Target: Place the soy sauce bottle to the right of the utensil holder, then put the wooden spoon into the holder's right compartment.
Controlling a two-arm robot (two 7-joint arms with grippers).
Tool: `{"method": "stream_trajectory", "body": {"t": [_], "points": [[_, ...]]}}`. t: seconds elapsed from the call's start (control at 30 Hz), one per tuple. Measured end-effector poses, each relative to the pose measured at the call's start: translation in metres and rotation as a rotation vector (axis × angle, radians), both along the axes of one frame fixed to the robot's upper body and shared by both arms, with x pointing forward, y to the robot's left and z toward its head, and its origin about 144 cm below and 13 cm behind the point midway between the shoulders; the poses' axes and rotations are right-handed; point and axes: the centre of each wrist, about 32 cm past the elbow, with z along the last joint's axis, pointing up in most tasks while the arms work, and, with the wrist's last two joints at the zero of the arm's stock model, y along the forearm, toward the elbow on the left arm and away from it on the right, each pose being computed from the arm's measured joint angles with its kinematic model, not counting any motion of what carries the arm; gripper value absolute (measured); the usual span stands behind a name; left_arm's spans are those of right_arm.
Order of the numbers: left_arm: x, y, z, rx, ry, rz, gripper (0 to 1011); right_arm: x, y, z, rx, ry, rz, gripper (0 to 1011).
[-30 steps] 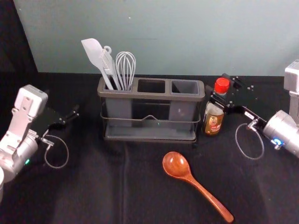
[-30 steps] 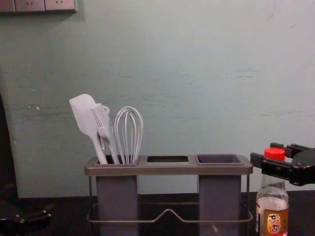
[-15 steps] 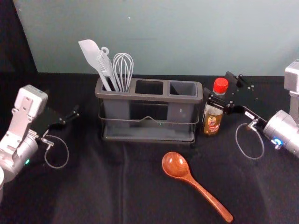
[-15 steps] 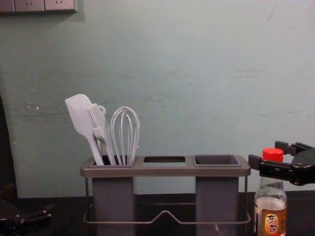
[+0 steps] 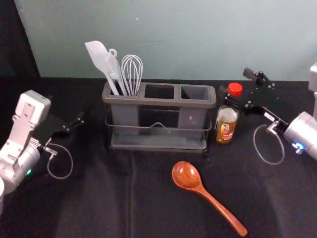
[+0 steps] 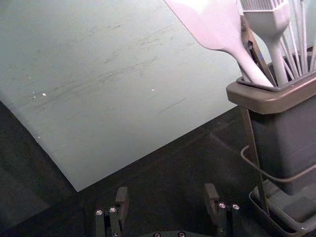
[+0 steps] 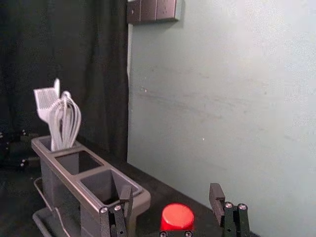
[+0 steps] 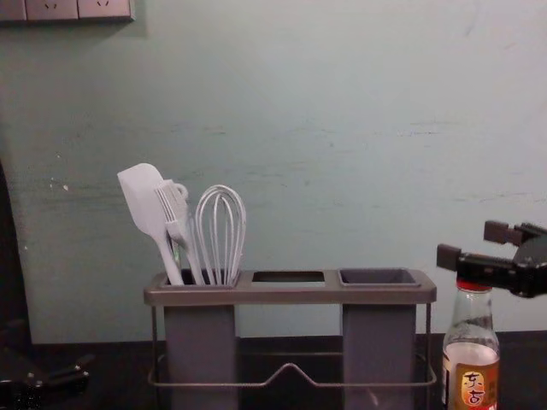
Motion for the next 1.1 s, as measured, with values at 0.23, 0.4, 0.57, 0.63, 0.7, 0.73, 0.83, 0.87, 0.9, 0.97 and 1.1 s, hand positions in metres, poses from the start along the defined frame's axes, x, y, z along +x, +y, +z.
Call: {"method": "stream_trajectory", "body": {"t": [0.23,0.4,0.57,0.63,0.7,0.73,0.83,0.87,0.9,0.97,1.1], "points": [[0.0,0.0,0.0,0.0,0.0,0.0,1005,-0.009,0.0,0.012,0.002,-0.032,0.007,1000],[0.0,0.0,0.0,0.0,0.0,0.0,1005,-0.017,0.001,0.021,0.007,-0.051,0.03,1000],[0.0,0.0,0.0,0.0,0.0,0.0,1005,-0.03,0.002,0.031,0.006,-0.074,0.069,1000],[0.0,0.0,0.0,0.0,0.0,0.0,1005,-0.036,0.002,0.034,0.016,-0.077,0.091,1000],[0.0,0.0,0.0,0.0,0.0,0.0,1005,-0.042,0.002,0.037,0.018,-0.076,0.114,1000],[0.0,0.0,0.0,0.0,0.0,0.0,1005,-0.044,0.002,0.038,0.017,-0.074,0.122,1000],[0.0,0.0,0.0,0.0,0.0,0.0,1005,-0.05,0.001,0.042,0.011,-0.062,0.147,1000],[0.0,0.0,0.0,0.0,0.0,0.0,1005,-0.051,0.002,0.043,0.009,-0.059,0.153,1000],[0.0,0.0,0.0,0.0,0.0,0.0,1005,-0.054,0.002,0.045,0.006,-0.05,0.168,1000],[0.0,0.0,0.0,0.0,0.0,0.0,1005,-0.057,0.003,0.047,0.002,-0.042,0.182,1000],[0.0,0.0,0.0,0.0,0.0,0.0,1005,-0.065,0.009,0.053,-0.025,-0.016,0.221,1000]]}}
